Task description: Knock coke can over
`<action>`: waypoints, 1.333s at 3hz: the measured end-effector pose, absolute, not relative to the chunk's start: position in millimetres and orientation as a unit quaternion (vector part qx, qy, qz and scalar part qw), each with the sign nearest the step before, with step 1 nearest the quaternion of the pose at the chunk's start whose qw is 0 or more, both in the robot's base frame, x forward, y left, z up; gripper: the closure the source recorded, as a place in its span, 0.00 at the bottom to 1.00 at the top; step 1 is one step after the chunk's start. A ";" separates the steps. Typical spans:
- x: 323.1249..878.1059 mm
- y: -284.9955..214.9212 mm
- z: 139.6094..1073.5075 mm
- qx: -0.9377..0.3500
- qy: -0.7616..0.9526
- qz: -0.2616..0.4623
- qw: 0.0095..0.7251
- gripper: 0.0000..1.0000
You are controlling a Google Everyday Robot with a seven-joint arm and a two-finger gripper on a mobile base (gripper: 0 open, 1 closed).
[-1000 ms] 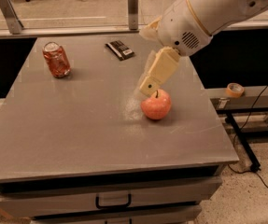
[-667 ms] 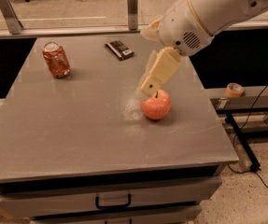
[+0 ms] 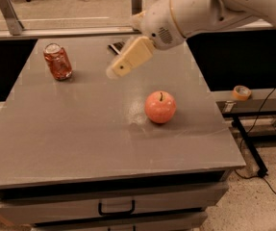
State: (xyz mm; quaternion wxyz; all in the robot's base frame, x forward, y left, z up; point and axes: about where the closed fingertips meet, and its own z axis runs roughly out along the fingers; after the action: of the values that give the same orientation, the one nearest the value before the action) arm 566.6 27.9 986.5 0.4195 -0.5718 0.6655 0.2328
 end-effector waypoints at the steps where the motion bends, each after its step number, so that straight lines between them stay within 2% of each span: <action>1: 613.9 65.4 992.2 -0.526 0.662 0.265 0.464 0.00; 3: 670.3 157.1 946.9 -0.521 0.620 0.298 0.505 0.00; 4: 685.7 181.1 931.1 -0.534 0.597 0.293 0.522 0.00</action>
Offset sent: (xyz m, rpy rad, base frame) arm 0.1232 0.1560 -0.0396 0.2502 -0.0336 -0.0142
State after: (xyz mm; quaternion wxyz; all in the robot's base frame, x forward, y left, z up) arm 685.7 181.1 931.1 0.5217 -0.5341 0.5973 0.2931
